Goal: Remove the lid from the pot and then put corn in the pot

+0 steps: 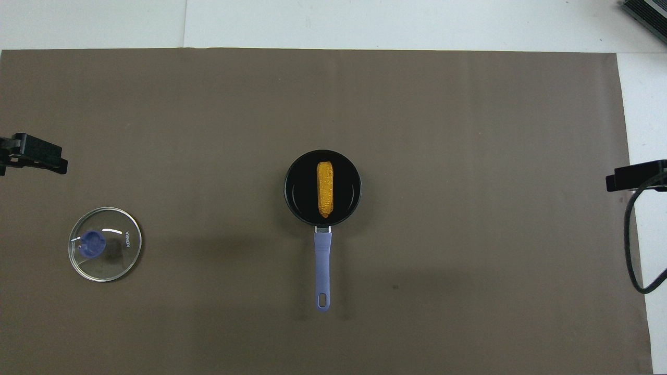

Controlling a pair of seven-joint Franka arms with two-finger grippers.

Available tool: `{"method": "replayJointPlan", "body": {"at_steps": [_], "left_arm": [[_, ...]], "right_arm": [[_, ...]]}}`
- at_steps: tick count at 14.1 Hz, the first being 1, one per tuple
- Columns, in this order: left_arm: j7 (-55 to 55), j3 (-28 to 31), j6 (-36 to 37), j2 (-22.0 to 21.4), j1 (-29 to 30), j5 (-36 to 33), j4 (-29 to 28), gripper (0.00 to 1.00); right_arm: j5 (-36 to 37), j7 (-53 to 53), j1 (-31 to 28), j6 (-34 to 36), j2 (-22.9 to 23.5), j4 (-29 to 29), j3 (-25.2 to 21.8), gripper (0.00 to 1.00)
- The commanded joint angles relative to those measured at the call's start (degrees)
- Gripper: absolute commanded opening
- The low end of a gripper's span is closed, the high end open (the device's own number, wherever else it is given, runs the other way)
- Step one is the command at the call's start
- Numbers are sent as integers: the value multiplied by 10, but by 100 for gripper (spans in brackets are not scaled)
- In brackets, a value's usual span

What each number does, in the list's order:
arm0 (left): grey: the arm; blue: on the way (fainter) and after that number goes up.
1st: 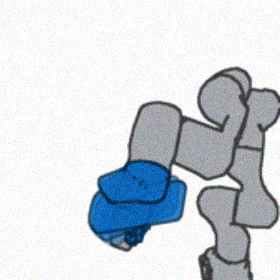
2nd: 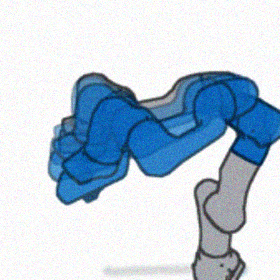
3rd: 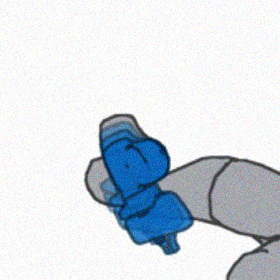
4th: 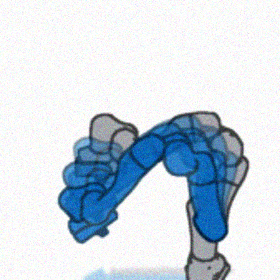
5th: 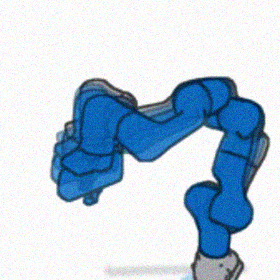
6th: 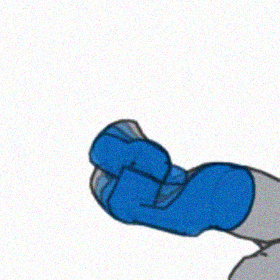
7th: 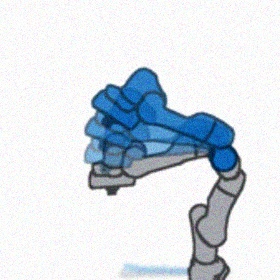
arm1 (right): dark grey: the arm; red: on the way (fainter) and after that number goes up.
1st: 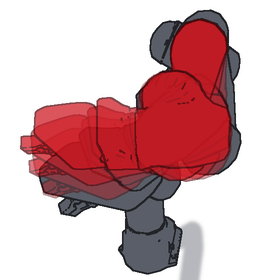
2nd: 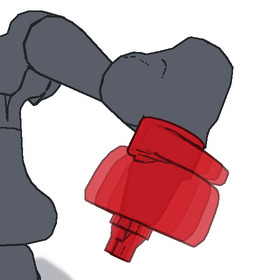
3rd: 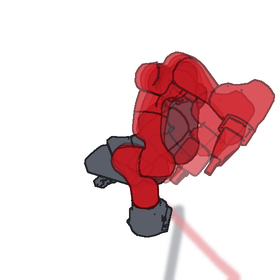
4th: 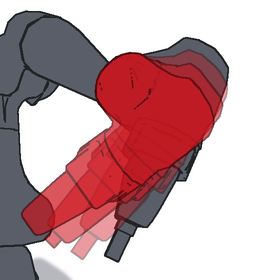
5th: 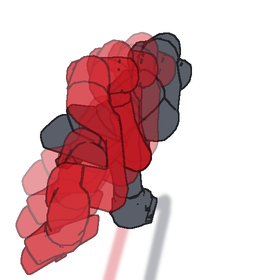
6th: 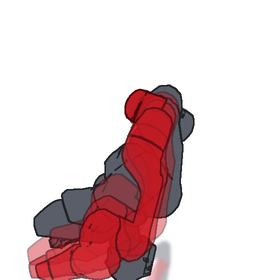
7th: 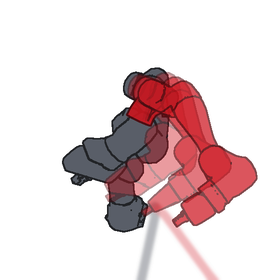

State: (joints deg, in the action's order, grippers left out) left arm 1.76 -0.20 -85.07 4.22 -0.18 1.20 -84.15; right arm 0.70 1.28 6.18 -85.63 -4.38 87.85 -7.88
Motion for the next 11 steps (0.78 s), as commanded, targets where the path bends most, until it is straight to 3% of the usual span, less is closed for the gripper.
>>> {"method": "replayJointPlan", "body": {"at_steps": [1, 11], "left_arm": [[0, -2, 8, -5, 4, -4, -1, 100], [-1, -2, 8, -5, 4, -4, -1, 100]], "right_arm": [[-4, 15, -6, 6, -2, -2, 3, 100], [-17, 14, -6, 20, -4, 0, 3, 100]]}}
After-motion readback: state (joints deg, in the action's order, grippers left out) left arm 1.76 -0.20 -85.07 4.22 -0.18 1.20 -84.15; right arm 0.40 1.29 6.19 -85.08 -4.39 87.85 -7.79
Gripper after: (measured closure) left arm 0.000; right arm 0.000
